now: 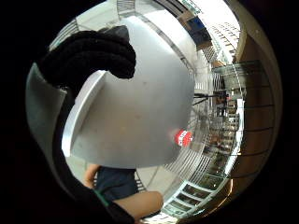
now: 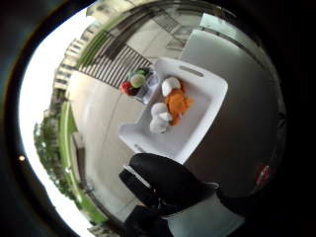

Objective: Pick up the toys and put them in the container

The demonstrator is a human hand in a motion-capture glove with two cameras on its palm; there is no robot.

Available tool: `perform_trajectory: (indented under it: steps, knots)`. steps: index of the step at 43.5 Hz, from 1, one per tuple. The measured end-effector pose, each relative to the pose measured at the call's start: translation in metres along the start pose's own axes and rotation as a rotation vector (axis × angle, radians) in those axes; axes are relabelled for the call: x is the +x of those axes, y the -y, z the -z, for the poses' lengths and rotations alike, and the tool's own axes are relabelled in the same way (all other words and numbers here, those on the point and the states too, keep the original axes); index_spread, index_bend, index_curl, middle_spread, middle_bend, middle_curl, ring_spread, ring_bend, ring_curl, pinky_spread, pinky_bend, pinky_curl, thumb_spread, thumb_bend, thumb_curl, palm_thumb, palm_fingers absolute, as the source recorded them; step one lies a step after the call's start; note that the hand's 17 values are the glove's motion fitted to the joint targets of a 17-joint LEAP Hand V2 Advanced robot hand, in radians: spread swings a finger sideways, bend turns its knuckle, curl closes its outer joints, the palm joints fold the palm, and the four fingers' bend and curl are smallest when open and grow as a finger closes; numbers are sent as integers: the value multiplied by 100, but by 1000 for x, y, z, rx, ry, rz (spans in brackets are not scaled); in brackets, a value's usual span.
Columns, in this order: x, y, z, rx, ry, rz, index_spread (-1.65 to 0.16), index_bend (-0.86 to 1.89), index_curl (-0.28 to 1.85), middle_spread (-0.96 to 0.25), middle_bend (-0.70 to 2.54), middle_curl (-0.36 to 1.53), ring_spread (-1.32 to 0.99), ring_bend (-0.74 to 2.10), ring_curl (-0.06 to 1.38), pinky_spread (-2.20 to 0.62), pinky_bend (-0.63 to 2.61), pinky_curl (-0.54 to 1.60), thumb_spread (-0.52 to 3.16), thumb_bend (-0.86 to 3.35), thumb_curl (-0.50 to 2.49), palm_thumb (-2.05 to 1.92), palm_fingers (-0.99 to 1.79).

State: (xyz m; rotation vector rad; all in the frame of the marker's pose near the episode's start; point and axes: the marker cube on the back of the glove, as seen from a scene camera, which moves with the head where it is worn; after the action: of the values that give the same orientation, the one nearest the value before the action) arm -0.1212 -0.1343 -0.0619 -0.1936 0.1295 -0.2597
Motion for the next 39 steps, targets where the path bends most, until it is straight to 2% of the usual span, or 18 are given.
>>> perform_trajectory:
  steps: [2,6,8,14,20,29,39]
  knots:
    - [-9,-9,8,-6,18,-31,-32,4,34,2,20,45,4,55,29,-2,141,39,89,-11,31,-14,-26]
    - [-3,-36,24,21,177,117,-31,5,30,2,19,45,6,49,28,0,135,37,90,-11,29,-14,-27]
    - [25,-47,23,33,179,117,-31,4,28,2,19,45,6,47,27,1,133,36,89,-10,28,-13,-26]
    - [126,-71,-3,53,-20,-188,-30,3,23,2,18,43,7,42,26,4,127,34,89,-10,26,-13,-26]
    - [205,-108,-27,26,-81,-301,-29,2,19,2,18,42,8,38,26,5,124,33,90,-9,24,-12,-25]
    - [337,-175,-61,-11,-50,-462,-29,4,14,1,16,40,7,33,26,6,121,32,89,-9,23,-11,-25]
    - [424,-245,-105,-27,-59,-633,-30,5,12,0,16,37,7,28,26,7,119,31,87,-9,22,-11,-25]
